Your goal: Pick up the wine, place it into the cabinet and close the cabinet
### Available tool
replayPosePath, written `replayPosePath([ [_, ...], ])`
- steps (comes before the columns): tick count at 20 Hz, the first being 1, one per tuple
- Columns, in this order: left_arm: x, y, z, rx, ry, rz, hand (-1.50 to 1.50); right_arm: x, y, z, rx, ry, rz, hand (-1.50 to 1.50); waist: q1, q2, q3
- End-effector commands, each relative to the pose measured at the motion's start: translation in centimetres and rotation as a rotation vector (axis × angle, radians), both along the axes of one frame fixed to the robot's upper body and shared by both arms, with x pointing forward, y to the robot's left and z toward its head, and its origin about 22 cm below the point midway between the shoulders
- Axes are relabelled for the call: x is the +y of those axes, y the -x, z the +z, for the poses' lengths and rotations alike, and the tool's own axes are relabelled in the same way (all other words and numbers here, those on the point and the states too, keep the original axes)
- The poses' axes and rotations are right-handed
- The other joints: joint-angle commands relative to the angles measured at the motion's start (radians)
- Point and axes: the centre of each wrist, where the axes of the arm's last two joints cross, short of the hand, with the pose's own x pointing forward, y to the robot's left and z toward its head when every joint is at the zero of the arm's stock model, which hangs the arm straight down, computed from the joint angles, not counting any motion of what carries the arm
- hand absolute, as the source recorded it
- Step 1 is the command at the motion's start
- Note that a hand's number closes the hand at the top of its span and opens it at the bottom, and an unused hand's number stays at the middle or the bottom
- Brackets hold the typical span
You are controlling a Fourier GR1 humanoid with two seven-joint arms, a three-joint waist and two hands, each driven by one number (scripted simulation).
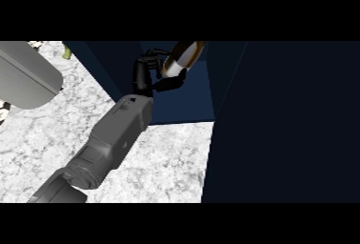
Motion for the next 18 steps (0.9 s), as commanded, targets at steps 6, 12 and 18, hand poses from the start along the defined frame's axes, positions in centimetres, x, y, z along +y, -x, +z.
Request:
replayPosePath([
  [6,0.6,0.4,-1.3,0.047,-0.081,0.045,1.50,-0.4,1.3,0.4,-0.025,-0.007,0.046,-1.50,-0.013,0.005,-0.001],
  [12,2.6,-0.5,-0.3,0.104,-0.123,0.126,1.50,0.0,2.0,0.2,-0.028,-0.025,0.045,-1.50,-0.036,0.010,-0.001],
  [18,1.1,0.4,-1.5,0.126,0.054,0.065,1.50,0.3,1.1,0.4,-0.036,-0.027,0.062,-1.50,-0.039,0.019,-0.002],
])
